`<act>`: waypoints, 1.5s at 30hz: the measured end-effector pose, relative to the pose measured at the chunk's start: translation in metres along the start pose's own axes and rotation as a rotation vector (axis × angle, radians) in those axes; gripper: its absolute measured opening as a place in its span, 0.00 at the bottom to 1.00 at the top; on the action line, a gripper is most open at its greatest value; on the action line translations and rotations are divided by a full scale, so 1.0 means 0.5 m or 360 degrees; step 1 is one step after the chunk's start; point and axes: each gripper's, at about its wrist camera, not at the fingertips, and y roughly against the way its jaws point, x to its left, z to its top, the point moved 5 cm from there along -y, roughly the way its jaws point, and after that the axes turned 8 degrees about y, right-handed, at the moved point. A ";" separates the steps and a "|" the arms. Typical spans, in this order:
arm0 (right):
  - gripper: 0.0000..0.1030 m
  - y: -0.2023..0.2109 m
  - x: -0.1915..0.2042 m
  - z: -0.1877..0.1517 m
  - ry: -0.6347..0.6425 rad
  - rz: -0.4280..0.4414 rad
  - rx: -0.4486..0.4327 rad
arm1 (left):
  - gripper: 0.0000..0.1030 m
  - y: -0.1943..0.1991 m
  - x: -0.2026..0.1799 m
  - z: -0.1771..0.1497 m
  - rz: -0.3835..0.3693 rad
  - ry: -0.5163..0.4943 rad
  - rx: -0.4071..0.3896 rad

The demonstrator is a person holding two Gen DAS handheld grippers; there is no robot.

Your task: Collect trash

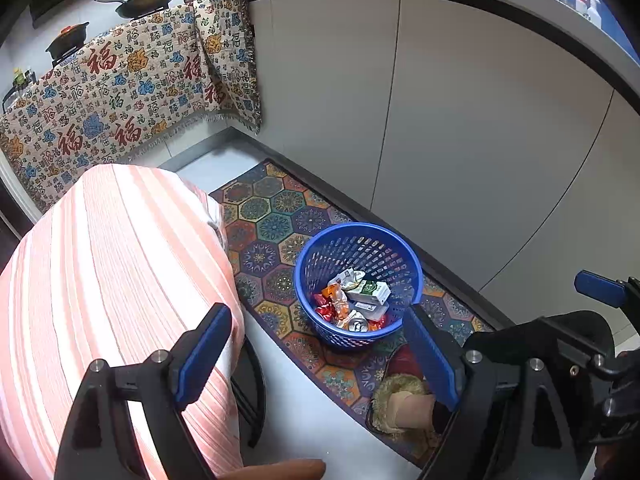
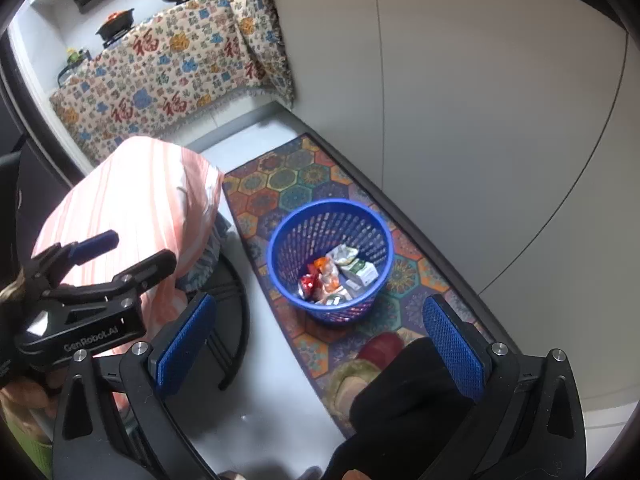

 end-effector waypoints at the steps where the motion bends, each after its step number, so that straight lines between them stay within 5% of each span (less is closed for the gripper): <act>1: 1.00 0.000 0.000 0.000 0.0006 -0.0004 0.0006 | 0.86 -0.002 0.000 0.000 0.0002 0.0000 0.0005; 45: 1.00 -0.004 -0.006 -0.016 -0.0016 -0.0021 0.0064 | 0.86 -0.012 0.006 -0.003 0.0023 0.0013 0.0040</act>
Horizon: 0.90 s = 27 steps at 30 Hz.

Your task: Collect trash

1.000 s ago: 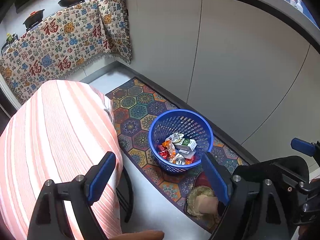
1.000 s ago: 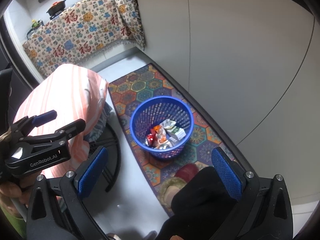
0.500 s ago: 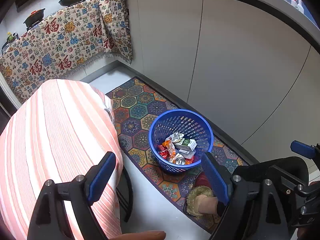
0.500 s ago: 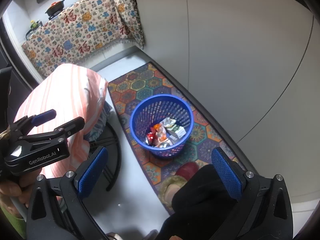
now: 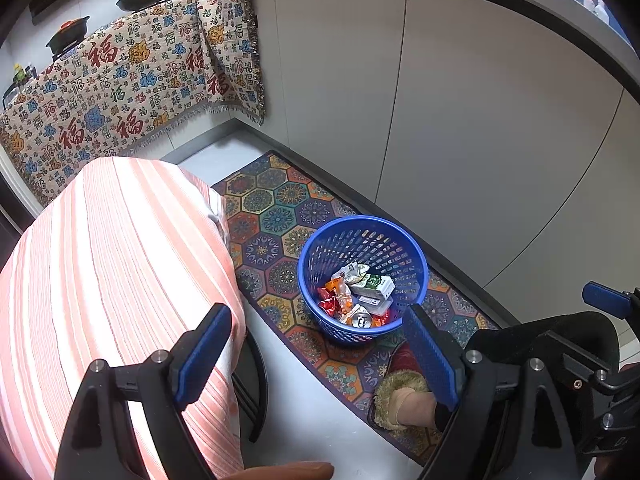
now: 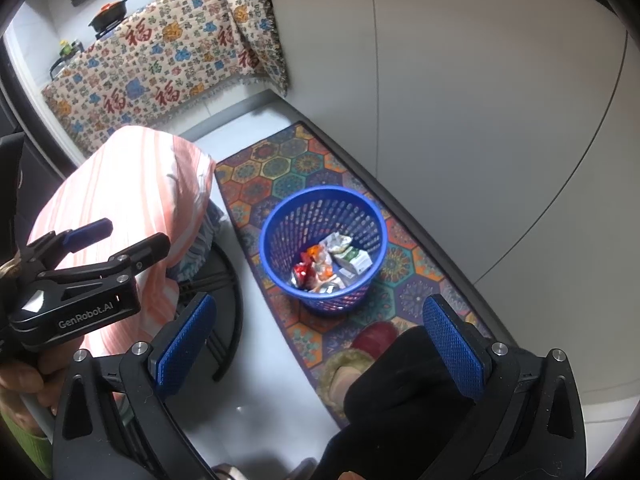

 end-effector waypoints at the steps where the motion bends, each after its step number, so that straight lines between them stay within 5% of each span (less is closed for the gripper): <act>1: 1.00 -0.001 -0.001 0.001 -0.0001 0.0002 0.0001 | 0.86 0.000 -0.001 0.000 0.0000 -0.0003 0.0000; 27: 1.00 -0.003 -0.009 -0.005 -0.0040 0.0002 0.0018 | 0.86 -0.003 -0.014 0.004 0.0000 -0.0031 0.0010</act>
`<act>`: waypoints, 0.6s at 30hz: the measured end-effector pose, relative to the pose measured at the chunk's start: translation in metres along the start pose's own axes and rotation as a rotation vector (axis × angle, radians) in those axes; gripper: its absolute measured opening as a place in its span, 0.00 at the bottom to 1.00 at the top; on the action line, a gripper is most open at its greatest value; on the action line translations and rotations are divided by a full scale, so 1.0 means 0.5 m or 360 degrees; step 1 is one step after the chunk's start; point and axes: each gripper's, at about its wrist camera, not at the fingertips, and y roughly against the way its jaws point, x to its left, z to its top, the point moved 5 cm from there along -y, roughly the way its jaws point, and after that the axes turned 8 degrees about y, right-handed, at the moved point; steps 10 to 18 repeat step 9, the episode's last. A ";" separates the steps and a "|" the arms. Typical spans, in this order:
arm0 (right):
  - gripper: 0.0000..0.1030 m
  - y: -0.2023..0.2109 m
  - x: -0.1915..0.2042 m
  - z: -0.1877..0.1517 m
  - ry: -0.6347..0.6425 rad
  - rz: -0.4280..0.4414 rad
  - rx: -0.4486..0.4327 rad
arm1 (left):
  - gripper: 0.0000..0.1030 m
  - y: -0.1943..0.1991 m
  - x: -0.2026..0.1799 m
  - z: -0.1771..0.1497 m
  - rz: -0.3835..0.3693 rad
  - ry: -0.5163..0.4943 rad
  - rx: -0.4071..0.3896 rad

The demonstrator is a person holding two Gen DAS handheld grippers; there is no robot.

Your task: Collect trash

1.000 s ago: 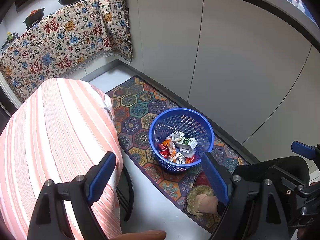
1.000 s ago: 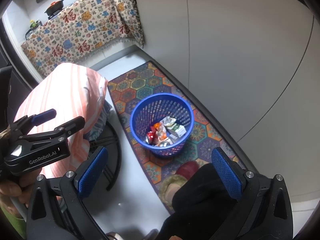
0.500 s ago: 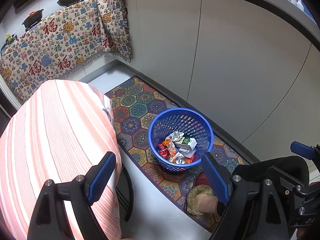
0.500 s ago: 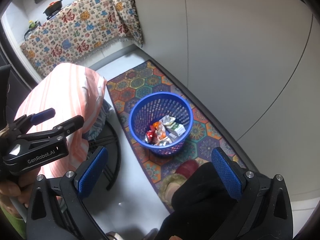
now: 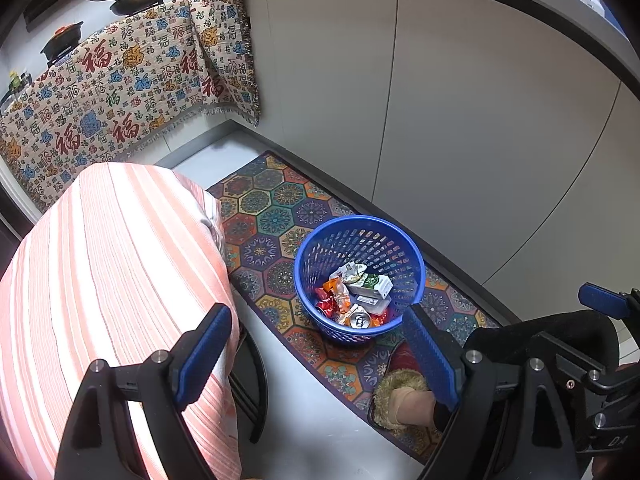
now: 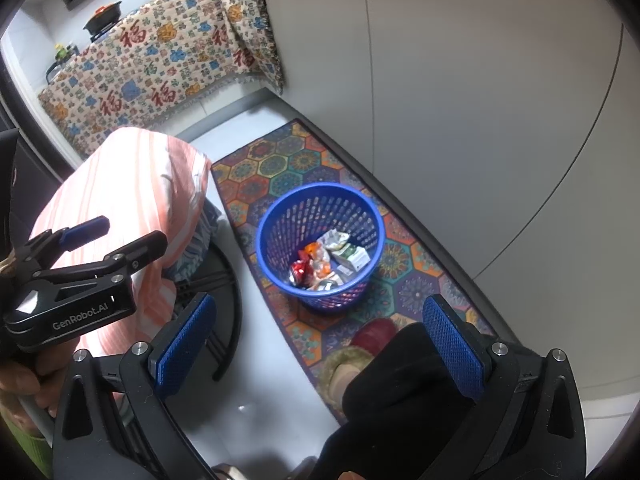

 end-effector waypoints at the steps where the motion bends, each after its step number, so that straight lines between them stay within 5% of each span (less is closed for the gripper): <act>1: 1.00 -0.001 -0.001 -0.001 -0.0003 0.0000 0.0002 | 0.86 0.000 0.000 0.000 0.0002 -0.0002 -0.0001; 18: 1.00 -0.003 -0.002 -0.006 -0.0011 -0.0019 0.0013 | 0.86 0.020 0.004 -0.003 0.0016 -0.0002 -0.0038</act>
